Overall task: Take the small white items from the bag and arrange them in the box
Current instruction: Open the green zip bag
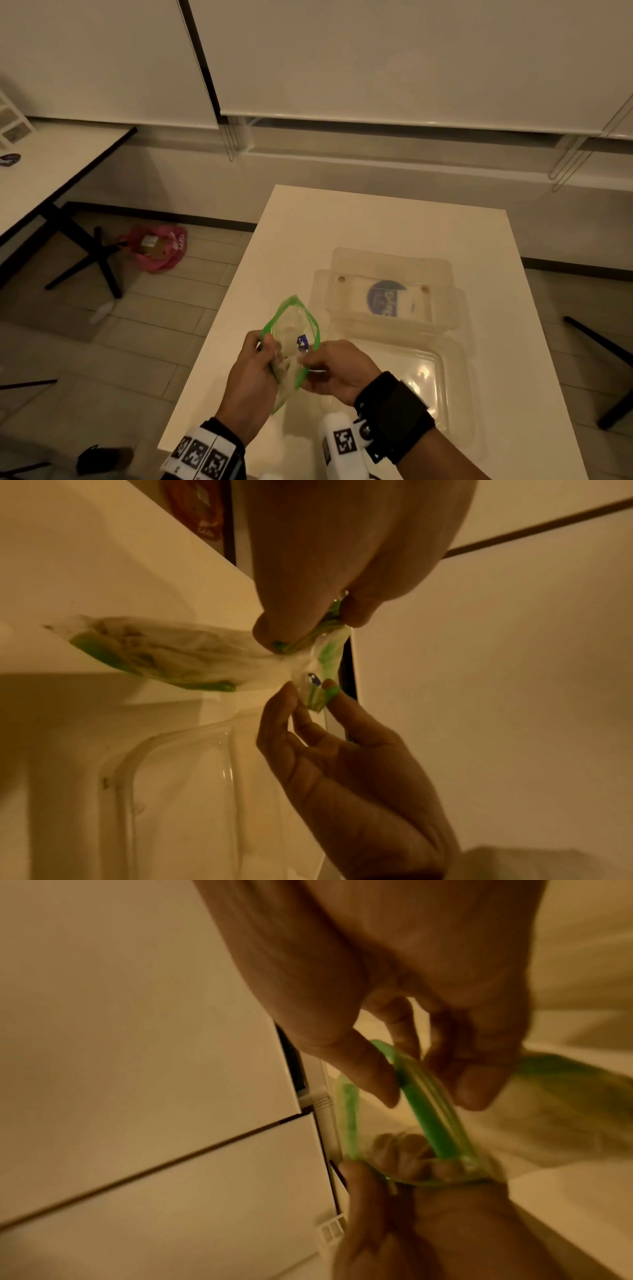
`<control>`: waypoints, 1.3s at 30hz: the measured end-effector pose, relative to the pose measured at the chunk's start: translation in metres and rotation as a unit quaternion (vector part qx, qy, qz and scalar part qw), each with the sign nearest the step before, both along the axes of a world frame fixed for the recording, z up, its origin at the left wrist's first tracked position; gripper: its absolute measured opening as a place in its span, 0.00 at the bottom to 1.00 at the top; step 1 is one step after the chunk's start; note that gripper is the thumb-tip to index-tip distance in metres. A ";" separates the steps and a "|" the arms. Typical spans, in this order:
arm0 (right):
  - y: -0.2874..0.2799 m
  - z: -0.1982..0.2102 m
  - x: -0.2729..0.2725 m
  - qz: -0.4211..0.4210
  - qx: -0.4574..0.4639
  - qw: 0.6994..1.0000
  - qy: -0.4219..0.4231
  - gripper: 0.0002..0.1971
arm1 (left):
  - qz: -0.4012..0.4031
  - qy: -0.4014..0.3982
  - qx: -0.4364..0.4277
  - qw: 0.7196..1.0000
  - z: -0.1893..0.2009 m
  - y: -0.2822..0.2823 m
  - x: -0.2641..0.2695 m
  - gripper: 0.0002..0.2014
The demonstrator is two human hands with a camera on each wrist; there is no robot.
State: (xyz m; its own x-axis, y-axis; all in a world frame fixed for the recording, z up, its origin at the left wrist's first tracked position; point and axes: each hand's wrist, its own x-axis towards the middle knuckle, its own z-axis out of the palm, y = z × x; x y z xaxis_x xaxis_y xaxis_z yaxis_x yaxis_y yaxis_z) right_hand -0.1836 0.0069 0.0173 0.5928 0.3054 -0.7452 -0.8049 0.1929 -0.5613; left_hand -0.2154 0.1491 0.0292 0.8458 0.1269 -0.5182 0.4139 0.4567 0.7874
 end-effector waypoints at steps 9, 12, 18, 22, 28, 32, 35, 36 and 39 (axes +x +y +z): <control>-0.001 -0.005 -0.007 -0.062 0.048 0.997 -0.027 0.06 | 0.038 0.019 -0.048 0.998 -0.003 0.007 -0.003 0.12; 0.000 -0.013 -0.007 -0.106 0.089 0.990 -0.008 0.09 | 0.039 0.052 -0.084 0.994 -0.009 0.012 -0.001 0.14; 0.006 -0.017 -0.007 -0.129 0.064 0.990 -0.009 0.11 | 0.006 0.074 -0.085 0.994 -0.015 0.013 0.004 0.09; 0.000 -0.015 -0.005 -0.167 0.137 0.976 0.025 0.15 | 0.023 0.078 -0.137 0.987 -0.008 0.019 0.012 0.12; -0.004 -0.021 0.006 -0.194 0.212 0.958 0.011 0.14 | 0.031 0.068 -0.135 0.988 -0.007 0.023 0.013 0.07; 0.009 -0.026 0.001 -0.116 -0.018 0.988 -0.096 0.10 | -0.035 0.007 0.134 0.990 -0.003 0.008 0.006 0.04; 0.010 -0.035 0.001 0.031 -0.295 0.922 -0.247 0.07 | -0.071 -0.023 0.405 0.911 -0.010 0.008 0.006 0.02; 0.010 -0.040 0.001 0.059 -0.348 0.895 -0.272 0.11 | -0.077 -0.024 0.474 0.877 -0.017 0.010 0.007 0.04; 0.007 -0.045 0.002 0.083 -0.399 0.865 -0.292 0.18 | -0.090 0.001 0.544 0.834 -0.032 0.018 0.008 0.08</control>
